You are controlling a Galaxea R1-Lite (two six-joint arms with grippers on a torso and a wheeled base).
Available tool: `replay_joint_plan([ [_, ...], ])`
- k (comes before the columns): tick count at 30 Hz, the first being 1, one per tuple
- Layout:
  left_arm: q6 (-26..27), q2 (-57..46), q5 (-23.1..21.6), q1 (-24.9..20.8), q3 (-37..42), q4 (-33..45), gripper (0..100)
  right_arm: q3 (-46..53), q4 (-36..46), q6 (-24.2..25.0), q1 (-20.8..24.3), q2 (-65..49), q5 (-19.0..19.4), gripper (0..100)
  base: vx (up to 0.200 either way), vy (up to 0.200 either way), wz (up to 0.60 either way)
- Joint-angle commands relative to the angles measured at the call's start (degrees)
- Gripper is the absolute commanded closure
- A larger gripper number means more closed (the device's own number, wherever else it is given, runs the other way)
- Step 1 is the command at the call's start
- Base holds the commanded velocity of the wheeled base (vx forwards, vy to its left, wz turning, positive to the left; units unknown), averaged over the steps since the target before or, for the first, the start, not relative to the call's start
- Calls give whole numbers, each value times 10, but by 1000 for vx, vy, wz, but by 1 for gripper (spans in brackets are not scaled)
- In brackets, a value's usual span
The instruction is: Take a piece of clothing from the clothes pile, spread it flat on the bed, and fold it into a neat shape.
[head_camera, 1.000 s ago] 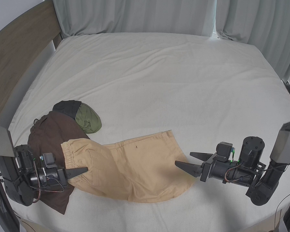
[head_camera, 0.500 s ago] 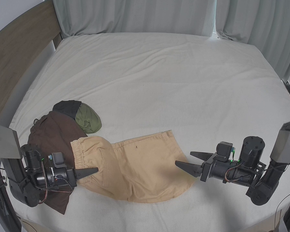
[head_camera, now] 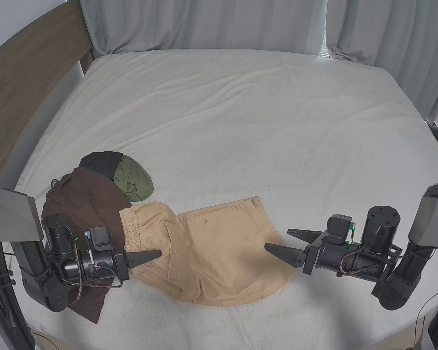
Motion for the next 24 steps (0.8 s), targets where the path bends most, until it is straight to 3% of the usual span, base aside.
replay_joint_plan([
  [1, 1, 7, 5, -6, -6, 0, 100, 0, 0, 0, -1, -1, 1, 0, 0, 0, 0],
  [24, -25, 26, 30, -69, -58, -1, 100, -9, 0, 0, -15, -16, 1, 0, 0, 0, 0],
])
